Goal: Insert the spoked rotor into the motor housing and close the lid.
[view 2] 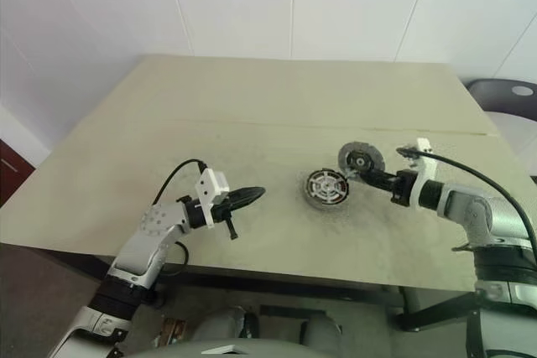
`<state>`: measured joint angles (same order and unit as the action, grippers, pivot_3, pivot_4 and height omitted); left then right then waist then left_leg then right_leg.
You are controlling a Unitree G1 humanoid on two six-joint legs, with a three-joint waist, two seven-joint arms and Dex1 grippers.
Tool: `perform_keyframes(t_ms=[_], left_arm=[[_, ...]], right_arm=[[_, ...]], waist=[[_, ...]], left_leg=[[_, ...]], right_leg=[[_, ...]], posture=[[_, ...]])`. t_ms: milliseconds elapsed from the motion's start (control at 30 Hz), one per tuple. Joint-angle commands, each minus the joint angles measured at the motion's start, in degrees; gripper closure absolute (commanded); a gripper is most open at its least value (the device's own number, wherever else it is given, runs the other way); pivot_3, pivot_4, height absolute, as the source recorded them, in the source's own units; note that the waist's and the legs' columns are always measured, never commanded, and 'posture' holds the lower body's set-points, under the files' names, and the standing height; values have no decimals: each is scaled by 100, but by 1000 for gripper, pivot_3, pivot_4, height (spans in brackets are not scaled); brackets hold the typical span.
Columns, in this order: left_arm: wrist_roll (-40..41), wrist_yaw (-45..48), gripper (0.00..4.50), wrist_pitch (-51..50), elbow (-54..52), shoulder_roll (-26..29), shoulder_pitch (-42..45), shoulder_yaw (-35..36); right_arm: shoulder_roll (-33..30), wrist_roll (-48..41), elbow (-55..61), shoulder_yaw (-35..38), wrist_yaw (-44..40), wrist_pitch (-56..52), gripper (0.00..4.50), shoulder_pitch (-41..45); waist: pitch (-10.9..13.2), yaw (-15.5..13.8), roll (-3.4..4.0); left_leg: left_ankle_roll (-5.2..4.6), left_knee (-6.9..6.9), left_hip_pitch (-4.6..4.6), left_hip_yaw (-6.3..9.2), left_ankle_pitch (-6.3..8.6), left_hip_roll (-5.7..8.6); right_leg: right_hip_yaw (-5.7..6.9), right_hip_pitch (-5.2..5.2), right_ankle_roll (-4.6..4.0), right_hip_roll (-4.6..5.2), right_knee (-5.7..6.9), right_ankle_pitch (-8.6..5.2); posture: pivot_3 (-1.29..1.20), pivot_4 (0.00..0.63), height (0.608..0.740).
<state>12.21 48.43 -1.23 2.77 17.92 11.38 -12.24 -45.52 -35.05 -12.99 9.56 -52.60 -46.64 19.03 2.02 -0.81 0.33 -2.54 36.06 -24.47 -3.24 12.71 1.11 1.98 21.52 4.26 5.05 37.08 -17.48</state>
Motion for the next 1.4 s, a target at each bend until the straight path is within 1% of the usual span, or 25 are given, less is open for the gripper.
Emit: perform_keyframes(t_ms=[33, 100, 133, 267, 300, 467, 633, 800, 833, 933, 1033, 1267, 1333, 1400], left_arm=[[-43, 14, 4500, 133, -3, -12, 80, -1], [-56, 19, 4500, 150, 25, -18, 87, -4], [-58, 19, 4500, 151, 24, -16, 88, -2], [-68, 5, 4500, 149, 32, -13, 89, 4], [-72, 1, 4500, 151, 38, -15, 88, 4], [-111, -28, 4500, 164, 87, -14, 82, -4], [-168, -46, 4500, 171, 143, -9, 97, -11], [-213, -38, 4500, 189, 205, -15, 116, -6], [-217, -34, 4500, 195, 219, -18, 129, -5], [-231, -35, 4500, 203, 256, -48, 176, -26], [-251, -40, 4500, 202, 270, -91, 216, -62], [-267, -20, 4500, 193, 271, -78, 239, -14], [-276, -21, 4500, 186, 271, -81, 238, -14], [-284, -23, 4500, 184, 276, -88, 235, -18]], right_arm=[[-119, 13, 107, 171, -289, 273, 4454, 126], [-124, -40, 31, 214, -388, 172, 3729, 204], [-138, -50, 73, 216, -448, 163, 3486, 200], [-72, 69, 168, 192, -356, 266, 2174, 242], [-60, 54, 159, 189, -374, 245, 1915, 252], [-59, -38, 34, 247, -550, 156, 1915, 257], [-39, -45, -181, 348, -517, 188, 1915, 363], [-57, -198, -69, 415, -713, 51, 1915, 321], [24, -197, 65, 402, -592, 3, 1915, 266], [553, -305, 398, 491, 153, -355, 1915, 211], [847, -282, 734, 435, 361, -405, 1915, -48], [1030, -291, 652, 590, 695, -478, 1915, -127], [1093, -36, 517, 532, 919, -220, 1915, -86], [1157, 37, 508, 503, 1016, -108, 1915, -63]], waist=[[0, 5, 0], [0, 6, 0], [0, 7, 0], [0, 7, 0], [0, 6, 0], [0, 6, 0], [0, 7, 0], [0, 7, 1], [-1, 7, 1], [-1, 25, 0], [-2, 2, 1], [-2, 8, 1], [-2, 9, 1], [-2, 9, 2]], left_leg=[[0, 1, 0, 0, 0, 0], [0, 4, 0, 0, 0, 0], [1, 4, 1, 0, 0, 0], [2, 2, 2, 0, 1, 0], [2, 0, 2, 0, 1, 0], [2, -1, 1, 0, 1, 0], [2, 1, 1, 0, 1, 0], [2, -2, 1, 0, 1, 0], [2, -2, 1, 0, 1, 0], [2, -1, 3, 0, 1, -1], [3, 0, 3, -1, 1, -2], [0, 2, 1, -3, 3, 3], [0, 1, 2, -2, 3, 2], [0, 0, 2, -2, 3, 2]], right_leg=[[0, 0, 0, 0, 0, 0], [0, -1, 0, 0, 0, 0], [0, -1, 0, 0, 1, 0], [0, -1, -1, 1, 0, 0], [0, 0, -1, 1, 0, 0], [0, 1, -1, 1, -1, 0], [0, -1, -1, 1, 0, 0], [0, 1, -1, 1, 0, 0], [0, 1, -1, 1, 0, 0], [0, 0, -1, 1, 1, 0], [1, 1, 0, 3, 4, 1], [0, 1, 0, 8, 2, 1], [1, 1, -1, 8, 3, 1], [1, 2, 0, 8, 3, 1]], posture=[[0, 0, 740], [0, 0, 740], [0, 0, 740], [0, 0, 740], [0, 0, 740], [0, 0, 740], [0, 0, 740], [0, 0, 740], [0, 0, 740], [0, 0, 740], [0, 0, 740], [0, 0, 740], [0, 0, 740], [0, 0, 740]])
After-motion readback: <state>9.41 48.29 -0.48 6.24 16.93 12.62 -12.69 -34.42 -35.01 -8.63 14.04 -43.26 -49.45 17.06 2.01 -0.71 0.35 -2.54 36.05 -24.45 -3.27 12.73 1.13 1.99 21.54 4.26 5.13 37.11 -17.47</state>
